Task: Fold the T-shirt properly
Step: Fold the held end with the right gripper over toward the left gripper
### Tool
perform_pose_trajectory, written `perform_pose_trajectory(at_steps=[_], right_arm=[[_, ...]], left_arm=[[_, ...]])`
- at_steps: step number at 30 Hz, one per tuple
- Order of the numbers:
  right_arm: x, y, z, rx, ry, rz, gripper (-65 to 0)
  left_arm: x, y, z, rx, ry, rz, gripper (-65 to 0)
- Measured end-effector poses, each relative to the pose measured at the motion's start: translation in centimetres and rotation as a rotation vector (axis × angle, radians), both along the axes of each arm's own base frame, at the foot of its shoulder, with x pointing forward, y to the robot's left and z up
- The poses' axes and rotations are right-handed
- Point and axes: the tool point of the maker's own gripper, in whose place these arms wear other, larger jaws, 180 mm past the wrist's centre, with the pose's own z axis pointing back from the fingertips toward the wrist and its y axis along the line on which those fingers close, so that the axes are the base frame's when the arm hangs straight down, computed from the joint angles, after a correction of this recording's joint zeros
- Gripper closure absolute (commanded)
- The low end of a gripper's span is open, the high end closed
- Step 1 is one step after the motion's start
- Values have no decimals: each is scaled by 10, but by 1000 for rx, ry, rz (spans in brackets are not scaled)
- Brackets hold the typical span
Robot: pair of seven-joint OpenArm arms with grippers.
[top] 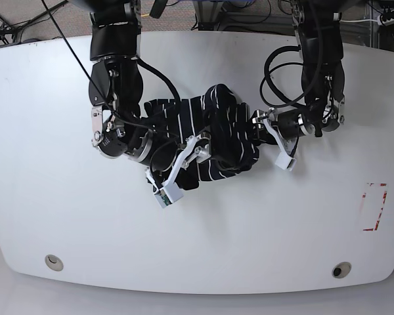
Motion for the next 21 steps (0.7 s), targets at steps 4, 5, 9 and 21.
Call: perform_pose_trajectory(at_steps=[4, 5, 9, 21], right_arm=[[0, -3, 2, -8, -38, 21, -650], [0, -6, 2, -9, -42, 18, -650], [-5, -16, -7, -53, -56, 42, -612], [-25, -20, -35, -128, -28, 124, -105]], left_arm=[[-1, 3, 5, -34, -21, 1, -312], [-2, 6, 5, -40, -16, 9, -312], [-1, 17, 9, -66, -18, 51, -312], [22, 88, 61, 83, -200, 106, -312]])
